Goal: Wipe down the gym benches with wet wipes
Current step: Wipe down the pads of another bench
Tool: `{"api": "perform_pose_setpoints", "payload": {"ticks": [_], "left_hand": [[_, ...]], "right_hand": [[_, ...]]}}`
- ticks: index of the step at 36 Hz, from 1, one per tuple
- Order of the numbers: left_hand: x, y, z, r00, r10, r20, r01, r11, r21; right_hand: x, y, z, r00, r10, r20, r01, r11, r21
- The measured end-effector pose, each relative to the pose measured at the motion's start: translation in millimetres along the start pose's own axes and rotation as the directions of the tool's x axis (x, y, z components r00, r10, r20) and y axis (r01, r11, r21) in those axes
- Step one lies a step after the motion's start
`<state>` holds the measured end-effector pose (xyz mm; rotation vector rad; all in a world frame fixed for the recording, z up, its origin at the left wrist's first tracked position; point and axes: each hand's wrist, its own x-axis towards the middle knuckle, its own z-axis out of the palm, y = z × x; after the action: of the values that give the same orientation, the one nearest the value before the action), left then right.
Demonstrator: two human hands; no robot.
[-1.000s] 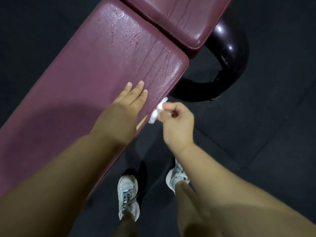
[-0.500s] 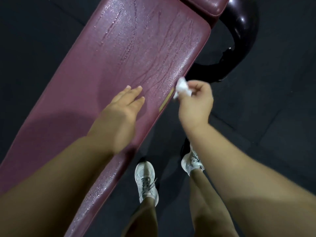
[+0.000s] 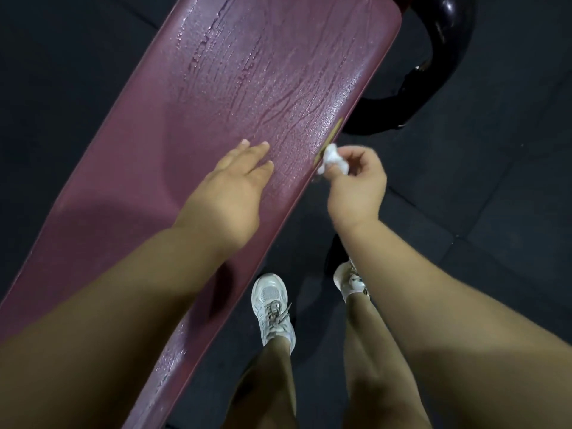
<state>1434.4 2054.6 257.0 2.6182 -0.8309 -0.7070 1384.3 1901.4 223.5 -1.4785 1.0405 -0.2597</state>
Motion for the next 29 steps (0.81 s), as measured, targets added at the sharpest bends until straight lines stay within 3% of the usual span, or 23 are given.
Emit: {"api": "perform_pose_setpoints", "payload": {"ticks": [8, 12, 17, 22, 26, 29], "left_hand": [[-32, -1, 5, 0.998, -0.036, 0.051, 0.036, 0.999, -0.014], [-54, -1, 7, 0.993, -0.076, 0.086, 0.077, 0.997, 0.000], [-91, -10, 13, 0.983, -0.158, 0.088, 0.158, 0.987, 0.012], [-127, -18, 26, 0.984, -0.159, 0.075, 0.158, 0.987, 0.023], [-164, -24, 41, 0.989, -0.145, -0.039, 0.146, 0.989, 0.005], [-200, -30, 55, 0.983, -0.161, -0.085, 0.164, 0.986, 0.023]], "right_hand": [[-105, 47, -5, 0.960, 0.158, 0.233, -0.140, 0.986, -0.093], [-85, 38, -5, 0.984, 0.062, 0.168, -0.036, 0.987, -0.156], [-61, 20, -3, 0.997, 0.010, 0.076, -0.003, 0.995, -0.095], [-117, 45, 2, 0.996, 0.013, 0.093, 0.000, 0.990, -0.139], [-200, 80, -7, 0.931, 0.089, 0.353, -0.016, 0.979, -0.205], [-235, 97, -9, 0.898, 0.021, 0.440, 0.102, 0.962, -0.254]]}}
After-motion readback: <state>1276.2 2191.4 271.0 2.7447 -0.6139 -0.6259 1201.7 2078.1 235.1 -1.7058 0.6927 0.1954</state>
